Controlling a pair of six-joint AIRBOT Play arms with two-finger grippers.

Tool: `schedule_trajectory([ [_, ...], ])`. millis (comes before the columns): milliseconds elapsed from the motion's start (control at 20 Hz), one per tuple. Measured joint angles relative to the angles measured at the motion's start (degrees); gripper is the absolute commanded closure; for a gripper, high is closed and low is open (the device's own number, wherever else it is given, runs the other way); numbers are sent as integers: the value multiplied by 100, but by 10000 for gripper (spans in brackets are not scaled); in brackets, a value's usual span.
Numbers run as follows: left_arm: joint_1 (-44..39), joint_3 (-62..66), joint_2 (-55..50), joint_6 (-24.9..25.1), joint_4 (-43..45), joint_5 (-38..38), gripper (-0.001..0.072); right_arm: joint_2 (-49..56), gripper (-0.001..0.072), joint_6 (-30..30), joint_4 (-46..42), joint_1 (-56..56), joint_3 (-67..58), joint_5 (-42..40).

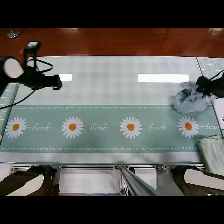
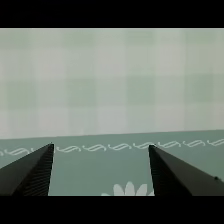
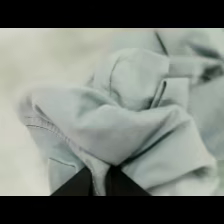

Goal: Fold the shirts.

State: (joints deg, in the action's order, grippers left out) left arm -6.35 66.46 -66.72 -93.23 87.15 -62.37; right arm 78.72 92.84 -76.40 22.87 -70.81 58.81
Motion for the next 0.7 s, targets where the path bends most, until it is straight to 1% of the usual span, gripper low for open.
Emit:
schedule_trajectory([
  [50,15,-118,363,57,-177,-79,6,-269,683,-127,210,4,-140,-44],
  [200,-85,-793,1657,166,-837,55,6,-1196,684,-562,741,-59,-590,-273],
  [300,-247,-1373,2503,199,-1276,118,7,-1707,684,-824,905,-251,-1005,-350],
  [400,-369,-1888,3174,151,-1508,219,7,-2098,683,-997,1010,-568,-1539,-426],
  [550,-466,-2455,3821,-59,-1733,251,6,-2435,684,-1158,1071,-1207,-2465,-490],
  [700,-498,-2686,4022,-170,-1816,332,7,-2568,684,-1228,861,-1891,-3311,-476],
])
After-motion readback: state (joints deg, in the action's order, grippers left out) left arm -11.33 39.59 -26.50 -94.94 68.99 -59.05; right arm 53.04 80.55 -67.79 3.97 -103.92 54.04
